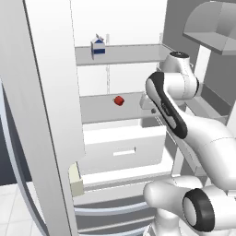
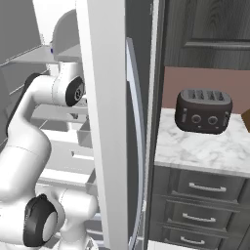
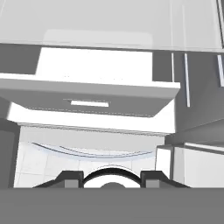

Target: Take out the milk from the fridge and place it on the tray on the counter. Then take the sugar cube near the tray and place it in the tray.

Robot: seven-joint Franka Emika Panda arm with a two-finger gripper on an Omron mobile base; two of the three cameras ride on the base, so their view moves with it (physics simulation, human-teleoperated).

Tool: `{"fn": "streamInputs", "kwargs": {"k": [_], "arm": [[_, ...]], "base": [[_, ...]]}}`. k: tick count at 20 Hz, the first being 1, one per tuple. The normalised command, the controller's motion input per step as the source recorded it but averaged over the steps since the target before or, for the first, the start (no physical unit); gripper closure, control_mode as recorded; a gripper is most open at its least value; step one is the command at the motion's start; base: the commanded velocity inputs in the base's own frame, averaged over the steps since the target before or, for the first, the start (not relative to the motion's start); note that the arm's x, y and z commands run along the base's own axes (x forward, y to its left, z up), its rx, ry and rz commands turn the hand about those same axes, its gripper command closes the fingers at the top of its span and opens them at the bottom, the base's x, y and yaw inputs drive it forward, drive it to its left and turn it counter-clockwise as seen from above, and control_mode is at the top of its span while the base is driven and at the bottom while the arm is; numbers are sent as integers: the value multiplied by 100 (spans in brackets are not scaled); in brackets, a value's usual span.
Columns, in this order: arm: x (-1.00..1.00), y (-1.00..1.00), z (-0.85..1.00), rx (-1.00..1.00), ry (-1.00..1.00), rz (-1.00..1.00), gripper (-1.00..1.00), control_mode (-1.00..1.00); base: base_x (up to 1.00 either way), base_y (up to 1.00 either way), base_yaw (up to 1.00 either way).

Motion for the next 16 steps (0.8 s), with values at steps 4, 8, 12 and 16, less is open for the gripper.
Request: {"fn": "streamInputs", "kwargs": {"k": [4, 8, 12, 16], "arm": [[-24, 1, 0, 0, 0, 2, -100, -100], [-63, 16, 0, -2, -7, 2, -100, -100], [-46, 41, 19, 0, -25, 0, -100, -100], [-45, 40, 52, 0, -29, 0, -100, -100]], "base": [[0, 0, 0], [0, 0, 0], [0, 0, 0], [0, 0, 0]]}}
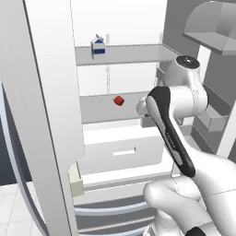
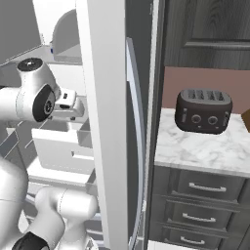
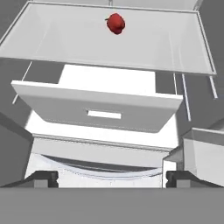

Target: Take out the milk from the fridge and place it on the tray on the counter. Then take the sugar cube near the tray and place it in the tray.

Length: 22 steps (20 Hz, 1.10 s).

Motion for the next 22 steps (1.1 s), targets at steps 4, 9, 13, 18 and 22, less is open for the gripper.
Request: {"fn": "streamInputs", "kwargs": {"k": [4, 9, 13, 18, 22], "arm": [[-35, 26, 82, 0, -26, 1, -100, -100], [-39, 12, 88, 1, -34, 11, -100, -100], [-26, 19, 79, 0, -32, 12, -100, -100], [-8, 12, 47, 0, -31, 12, -100, -100], [9, 36, 45, -3, -12, -1, -100, -100]], "base": [[0, 0, 0], [0, 0, 0], [0, 0, 0], [0, 0, 0], [0, 0, 0]]}}
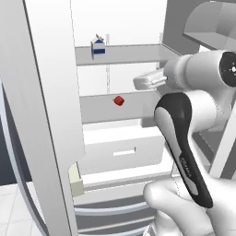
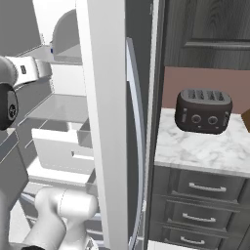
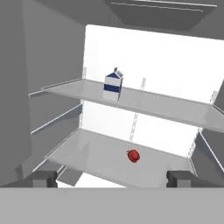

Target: Take out the milk from the fridge and place it on the tray on the counter. Then take the sugar cube near the tray and place it in the tray.

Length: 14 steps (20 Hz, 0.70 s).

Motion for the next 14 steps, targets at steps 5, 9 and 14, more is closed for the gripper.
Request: {"fn": "streamInputs", "kwargs": {"k": [5, 9, 14], "arm": [[21, 32, 37, -3, 0, -6, -100, -100], [23, 3, 34, 0, 0, -2, -100, -100], [28, 12, 19, 5, 0, 0, -100, -100]], "base": [[0, 0, 0], [0, 0, 0], [0, 0, 0]]}}
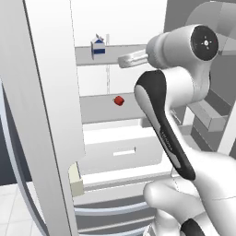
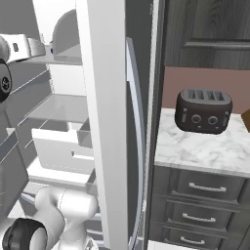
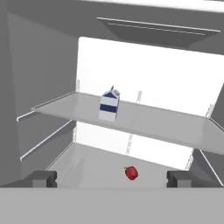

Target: Take out the milk from the fridge and place it on the tray on the counter. Then take the sugar cube near the tray and place it in the tray.

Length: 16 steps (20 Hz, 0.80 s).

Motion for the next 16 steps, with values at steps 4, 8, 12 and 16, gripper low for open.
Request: {"fn": "streamInputs", "kwargs": {"k": [4, 8, 12, 16], "arm": [[48, 19, 0, 1, 0, 0, -100, -100], [66, 24, 0, 0, 0, -1, -100, -100], [66, 8, 0, 0, 0, 0, -100, -100], [50, 0, -1, 0, 0, -2, -100, -100]], "base": [[0, 0, 0], [0, 0, 0], [0, 0, 0], [0, 0, 0]]}}
